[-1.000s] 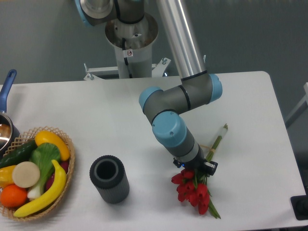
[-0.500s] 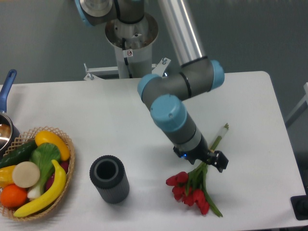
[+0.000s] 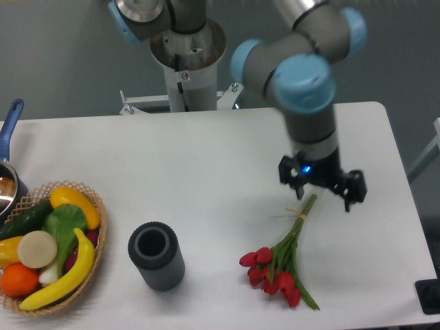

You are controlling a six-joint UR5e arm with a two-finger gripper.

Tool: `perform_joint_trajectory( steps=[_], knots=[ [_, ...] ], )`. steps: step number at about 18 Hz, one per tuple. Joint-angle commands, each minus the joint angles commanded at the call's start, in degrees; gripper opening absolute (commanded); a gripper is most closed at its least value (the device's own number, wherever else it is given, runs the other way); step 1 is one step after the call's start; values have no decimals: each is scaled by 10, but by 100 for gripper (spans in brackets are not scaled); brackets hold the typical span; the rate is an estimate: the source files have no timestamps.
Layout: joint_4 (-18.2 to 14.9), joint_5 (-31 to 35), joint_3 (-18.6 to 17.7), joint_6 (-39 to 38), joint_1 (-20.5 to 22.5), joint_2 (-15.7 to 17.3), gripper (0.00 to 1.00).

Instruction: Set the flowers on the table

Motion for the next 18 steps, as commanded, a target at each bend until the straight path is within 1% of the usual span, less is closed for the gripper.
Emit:
perform_joint_trajectory(
  steps=[1, 3, 5, 7, 10, 12, 14, 18],
  knots=[
    [-24, -5, 1, 32, 11, 10, 100],
    [-58, -7, 0, 111, 33, 19, 100],
    [-86, -14, 0, 191, 55, 30, 100],
    [-110, -33, -3, 252, 80, 40, 100],
    [-128, -59, -6, 321, 111, 47, 100],
    [-143, -61, -8, 357, 123, 53, 100],
    [-145, -63, -12, 361, 135, 55, 100],
    [-149, -68, -14, 361, 138, 55, 100]
  ],
)
